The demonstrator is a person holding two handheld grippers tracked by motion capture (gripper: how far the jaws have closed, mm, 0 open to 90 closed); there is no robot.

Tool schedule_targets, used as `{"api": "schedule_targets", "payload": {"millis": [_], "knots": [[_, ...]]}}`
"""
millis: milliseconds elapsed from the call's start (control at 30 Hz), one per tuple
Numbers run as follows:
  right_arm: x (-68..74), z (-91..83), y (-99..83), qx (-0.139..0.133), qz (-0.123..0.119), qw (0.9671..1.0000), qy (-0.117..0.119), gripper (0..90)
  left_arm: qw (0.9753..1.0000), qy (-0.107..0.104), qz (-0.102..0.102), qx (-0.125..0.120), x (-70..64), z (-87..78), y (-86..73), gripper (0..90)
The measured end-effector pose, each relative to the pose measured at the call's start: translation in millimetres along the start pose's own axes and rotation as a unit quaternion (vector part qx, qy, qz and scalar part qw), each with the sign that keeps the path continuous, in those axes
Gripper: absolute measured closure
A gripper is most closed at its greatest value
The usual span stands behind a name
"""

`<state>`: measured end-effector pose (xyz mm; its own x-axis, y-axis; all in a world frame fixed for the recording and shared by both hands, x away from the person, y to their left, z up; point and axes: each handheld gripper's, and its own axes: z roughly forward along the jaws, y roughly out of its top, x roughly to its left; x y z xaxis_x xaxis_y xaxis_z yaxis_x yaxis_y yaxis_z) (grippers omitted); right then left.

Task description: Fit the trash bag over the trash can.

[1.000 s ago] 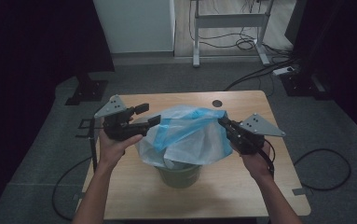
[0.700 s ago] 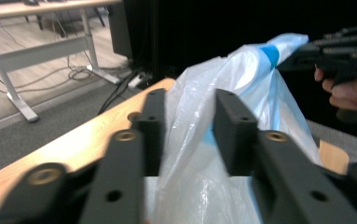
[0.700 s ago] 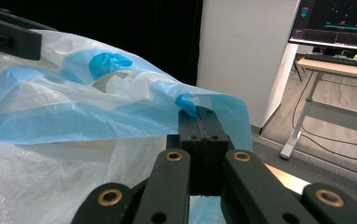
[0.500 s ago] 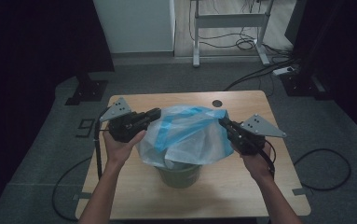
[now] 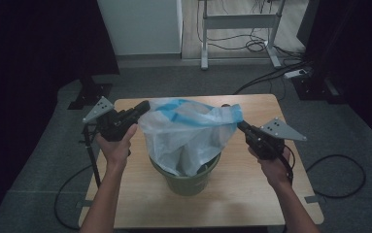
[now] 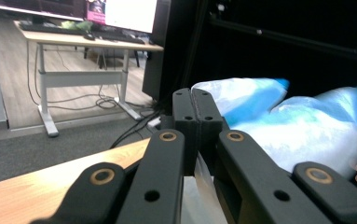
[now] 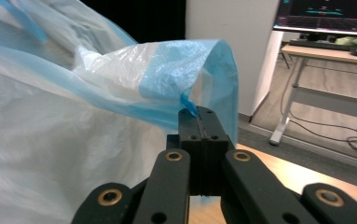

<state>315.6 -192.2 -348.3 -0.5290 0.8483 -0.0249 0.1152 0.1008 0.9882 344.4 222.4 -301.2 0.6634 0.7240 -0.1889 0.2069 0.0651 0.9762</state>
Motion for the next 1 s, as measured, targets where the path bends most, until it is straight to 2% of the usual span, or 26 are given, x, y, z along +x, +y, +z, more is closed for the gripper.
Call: {"api": "schedule_targets", "payload": {"millis": [67, 133, 233, 300, 333, 400, 500, 600, 633, 700, 733, 767, 800, 867, 900, 933, 967, 1000], "knots": [[-8.0, -0.1, 7.6, -0.004, 0.004, 0.9999, -0.011, 89.3, 1.0000, 0.001, -0.003, -0.009, 2.6, -3.8, 0.6, 89.9], [-10.1, -2.6, 11.5, -0.010, 0.004, 0.9999, -0.012, 89.3, 0.9999, 0.000, -0.003, -0.017, 3.0, -8.5, 1.5, 89.9], [-6.8, -10.7, 13.6, -0.020, 0.002, 0.9998, -0.007, 89.3, 0.9996, -0.013, 0.007, -0.024, -5.4, -22.3, -3.1, 89.9], [-1.5, -18.9, 8.3, -0.022, 0.002, 0.9998, 0.003, 89.3, 0.9993, -0.026, 0.003, -0.028, -11.7, -34.9, -13.8, 89.8], [-1.5, -18.9, 8.3, -0.022, 0.002, 0.9998, 0.003, 89.3, 0.9993, -0.026, 0.003, -0.028, -11.7, -34.9, -13.8, 89.8], [6.3, -31.2, -5.3, -0.021, 0.015, 0.9995, 0.021, 89.3, 0.9991, -0.033, -0.002, -0.027, -16.5, -49.6, -31.7, 89.8], [15.6, -41.0, -20.3, -0.016, 0.016, 0.9991, 0.035, 89.3, 0.9989, -0.039, -0.016, -0.018, -15.8, -61.0, -51.0, 89.8], [22.1, -45.5, -33.9, -0.006, 0.022, 0.9986, 0.048, 89.3, 0.9985, -0.044, -0.029, -0.009, -13.7, -67.6, -67.2, 89.8], [22.1, -45.5, -33.9, -0.006, 0.022, 0.9986, 0.048, 89.3, 0.9985, -0.044, -0.029, -0.009, -13.7, -67.6, -67.2, 89.8], [28.3, -47.2, -49.5, 0.008, 0.030, 0.9975, 0.063, 89.2, 0.9982, -0.047, -0.037, -0.002, -11.2, -75.5, -82.5, 89.7], [30.2, -48.2, -54.7, 0.011, 0.034, 0.9970, 0.069, 89.2, 0.9982, -0.047, -0.037, -0.002, -11.2, -75.5, -82.5, 89.7], [31.8, -49.4, -60.0, 0.015, 0.039, 0.9963, 0.076, 89.2, 0.9973, -0.055, -0.049, 0.000, -8.8, -79.6, -90.2, 89.7], [31.8, -49.4, -60.0, 0.015, 0.039, 0.9963, 0.076, 89.2, 0.9973, -0.055, -0.049, 0.000, -8.8, -79.6, -90.2, 89.7], [34.6, -51.7, -69.9, 0.022, 0.045, 0.9952, 0.084, 89.3, 0.9963, -0.062, -0.059, 0.006, -7.0, -82.5, -100.7, 89.7], [36.7, -54.1, -79.3, 0.029, 0.055, 0.9938, 0.092, 89.3, 0.9950, -0.075, -0.064, 0.013, -6.0, -83.9, -109.3, 89.7], [36.7, -54.1, -79.3, 0.029, 0.055, 0.9938, 0.092, 89.3, 0.9950, -0.075, -0.064, 0.013, -6.0, -83.9, -109.3, 89.6], [39.2, -57.4, -88.7, 0.038, 0.061, 0.9924, 0.100, 89.2, 0.9945, -0.080, -0.064, 0.020, -5.6, -84.8, -115.0, 89.6], [39.2, -57.4, -88.7, 0.038, 0.061, 0.9924, 0.100, 89.2, 0.9942, -0.083, -0.064, 0.026, -5.4, -86.0, -119.4, 89.6]]}}
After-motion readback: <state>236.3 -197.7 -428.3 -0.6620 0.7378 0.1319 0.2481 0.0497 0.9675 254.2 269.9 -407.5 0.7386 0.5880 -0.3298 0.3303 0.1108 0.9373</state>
